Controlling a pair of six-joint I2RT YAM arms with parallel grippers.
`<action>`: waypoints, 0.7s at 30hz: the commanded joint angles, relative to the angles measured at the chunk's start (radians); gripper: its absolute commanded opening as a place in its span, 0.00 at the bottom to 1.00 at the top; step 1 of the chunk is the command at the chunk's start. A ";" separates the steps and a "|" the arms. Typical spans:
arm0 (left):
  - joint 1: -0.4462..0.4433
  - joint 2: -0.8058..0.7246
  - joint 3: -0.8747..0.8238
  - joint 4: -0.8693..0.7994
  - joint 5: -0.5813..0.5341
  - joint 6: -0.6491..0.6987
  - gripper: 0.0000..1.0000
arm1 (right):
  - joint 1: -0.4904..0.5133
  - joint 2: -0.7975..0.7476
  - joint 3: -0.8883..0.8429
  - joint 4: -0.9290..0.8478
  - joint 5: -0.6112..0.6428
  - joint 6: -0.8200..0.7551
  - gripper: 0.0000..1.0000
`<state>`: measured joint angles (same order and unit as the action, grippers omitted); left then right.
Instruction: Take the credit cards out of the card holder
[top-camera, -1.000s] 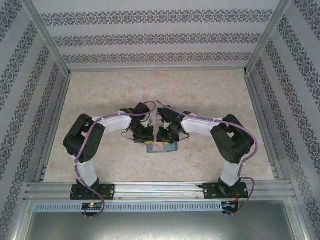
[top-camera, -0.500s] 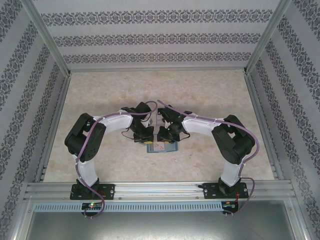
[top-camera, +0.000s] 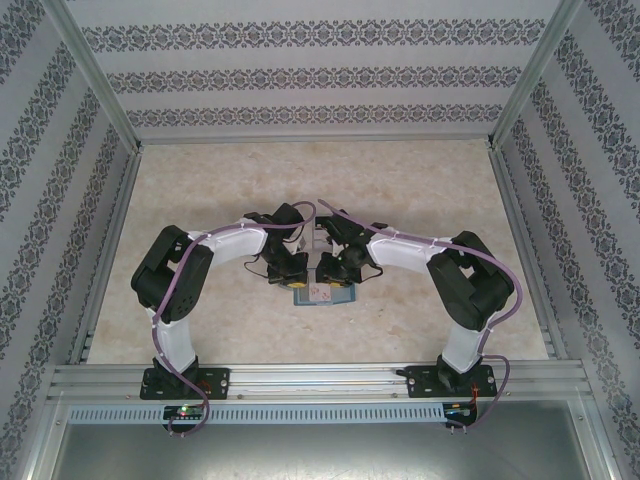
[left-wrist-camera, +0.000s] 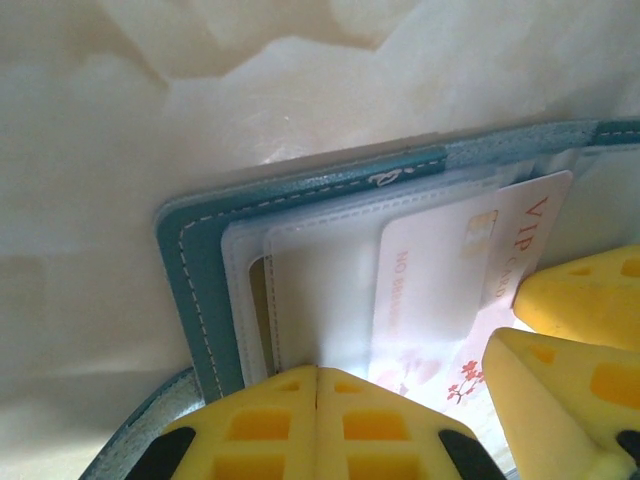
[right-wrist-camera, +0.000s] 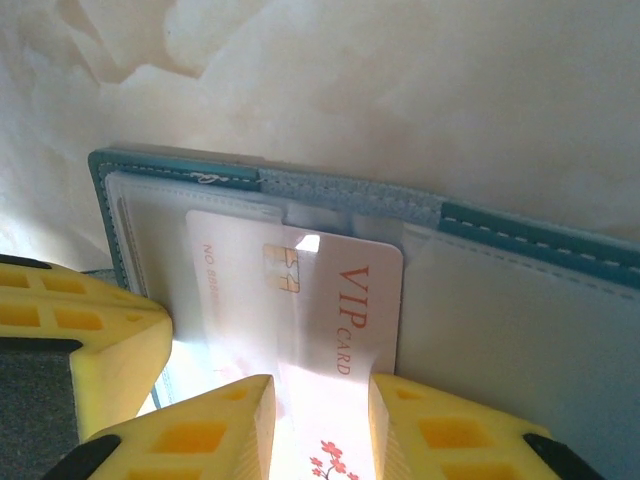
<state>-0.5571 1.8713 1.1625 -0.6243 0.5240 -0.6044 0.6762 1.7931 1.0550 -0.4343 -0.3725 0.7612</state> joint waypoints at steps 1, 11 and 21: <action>-0.008 0.015 0.002 -0.081 -0.063 0.018 0.00 | -0.009 -0.033 -0.023 0.022 -0.031 0.019 0.30; -0.025 -0.012 0.025 -0.043 0.013 -0.014 0.00 | -0.022 -0.057 -0.055 0.080 -0.068 0.038 0.29; -0.037 -0.011 0.042 -0.038 0.034 -0.024 0.00 | -0.034 -0.069 -0.083 0.117 -0.089 0.044 0.29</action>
<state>-0.5827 1.8709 1.1755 -0.6254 0.5407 -0.6140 0.6495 1.7557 0.9897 -0.3408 -0.4385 0.7906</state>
